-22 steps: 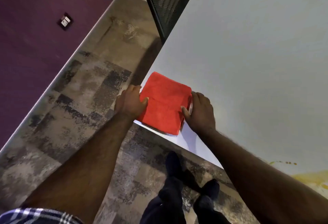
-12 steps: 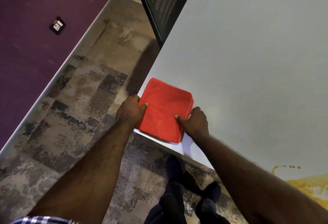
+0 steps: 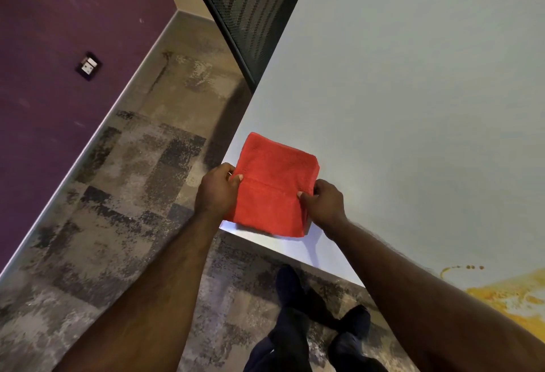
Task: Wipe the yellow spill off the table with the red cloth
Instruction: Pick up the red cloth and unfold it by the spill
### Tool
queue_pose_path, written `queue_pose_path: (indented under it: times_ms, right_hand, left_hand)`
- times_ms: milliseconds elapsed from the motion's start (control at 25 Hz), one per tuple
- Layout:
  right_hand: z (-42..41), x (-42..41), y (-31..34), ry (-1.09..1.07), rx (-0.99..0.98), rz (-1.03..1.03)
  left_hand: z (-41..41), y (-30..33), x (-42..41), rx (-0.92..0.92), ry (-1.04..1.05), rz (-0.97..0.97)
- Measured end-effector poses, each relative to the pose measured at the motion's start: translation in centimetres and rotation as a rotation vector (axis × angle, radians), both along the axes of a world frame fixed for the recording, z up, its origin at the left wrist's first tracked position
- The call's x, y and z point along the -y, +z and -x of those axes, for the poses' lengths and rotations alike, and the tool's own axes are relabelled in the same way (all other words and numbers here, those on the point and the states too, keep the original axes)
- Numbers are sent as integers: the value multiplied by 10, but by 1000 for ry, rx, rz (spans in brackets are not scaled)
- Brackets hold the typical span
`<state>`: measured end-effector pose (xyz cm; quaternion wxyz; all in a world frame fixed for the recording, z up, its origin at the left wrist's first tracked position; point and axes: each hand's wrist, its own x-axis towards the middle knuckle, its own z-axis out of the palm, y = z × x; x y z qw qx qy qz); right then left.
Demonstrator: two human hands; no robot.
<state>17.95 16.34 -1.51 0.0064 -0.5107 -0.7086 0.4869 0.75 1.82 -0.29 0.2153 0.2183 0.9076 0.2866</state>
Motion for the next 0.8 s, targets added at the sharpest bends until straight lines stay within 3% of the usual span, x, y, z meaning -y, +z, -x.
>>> queue_pose_path:
  times_ms: [400, 800]
  right_hand:
    - [-97, -44, 57, -269, -241, 40]
    - [-260, -87, 91, -418, -508, 93]
  left_hand:
    - [-59, 43, -50, 304, -127, -298]
    - [-188, 71, -130, 790, -301, -393]
